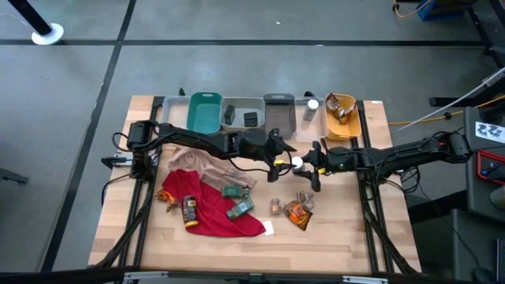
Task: Sort spices by type
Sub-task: Put the white seasoning bottle into the green bin
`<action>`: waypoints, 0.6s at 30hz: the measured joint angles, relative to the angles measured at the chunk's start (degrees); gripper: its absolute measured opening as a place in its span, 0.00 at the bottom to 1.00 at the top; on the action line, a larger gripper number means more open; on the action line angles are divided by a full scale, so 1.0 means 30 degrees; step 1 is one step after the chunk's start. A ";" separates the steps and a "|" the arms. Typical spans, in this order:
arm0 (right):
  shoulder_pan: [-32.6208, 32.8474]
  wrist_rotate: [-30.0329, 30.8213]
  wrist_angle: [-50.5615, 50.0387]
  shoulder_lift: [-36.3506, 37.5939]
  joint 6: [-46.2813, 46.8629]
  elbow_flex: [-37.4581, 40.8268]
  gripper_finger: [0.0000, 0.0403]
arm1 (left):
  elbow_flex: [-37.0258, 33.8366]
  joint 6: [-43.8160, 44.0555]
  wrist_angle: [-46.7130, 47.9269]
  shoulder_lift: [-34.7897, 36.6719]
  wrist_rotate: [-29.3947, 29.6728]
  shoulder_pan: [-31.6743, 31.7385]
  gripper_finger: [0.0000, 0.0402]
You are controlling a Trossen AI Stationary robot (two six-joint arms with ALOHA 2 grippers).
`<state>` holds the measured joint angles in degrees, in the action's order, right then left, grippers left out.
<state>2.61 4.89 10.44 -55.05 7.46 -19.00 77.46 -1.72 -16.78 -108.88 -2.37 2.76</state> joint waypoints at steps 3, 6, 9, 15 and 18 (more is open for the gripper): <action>0.0000 -0.0002 0.0000 0.0000 0.0000 0.0000 0.53 | 0.0001 0.0081 -0.0856 0.0000 -0.0007 -0.0015 0.63; 0.0000 0.0000 0.0007 0.0000 0.0000 0.0000 0.53 | 0.0583 0.0108 -0.1009 0.0000 -0.0365 -0.0015 0.63; 0.0000 -0.0004 0.0006 0.0000 0.0000 0.0000 0.53 | 0.1499 0.0140 -0.0518 0.0000 -0.0820 0.0070 0.63; 0.0000 -0.0007 0.0007 0.0000 0.0000 -0.0007 0.53 | 0.3673 0.0397 0.3403 -0.0418 -0.1380 0.0233 0.63; 0.0007 -0.0006 -0.0004 -0.0007 0.0008 -0.0020 0.53 | 0.4526 0.0423 0.4972 -0.1294 -0.1754 0.0233 0.63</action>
<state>2.63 4.87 10.42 -55.07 7.49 -19.07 91.04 -0.45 -1.86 -112.76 -7.63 3.46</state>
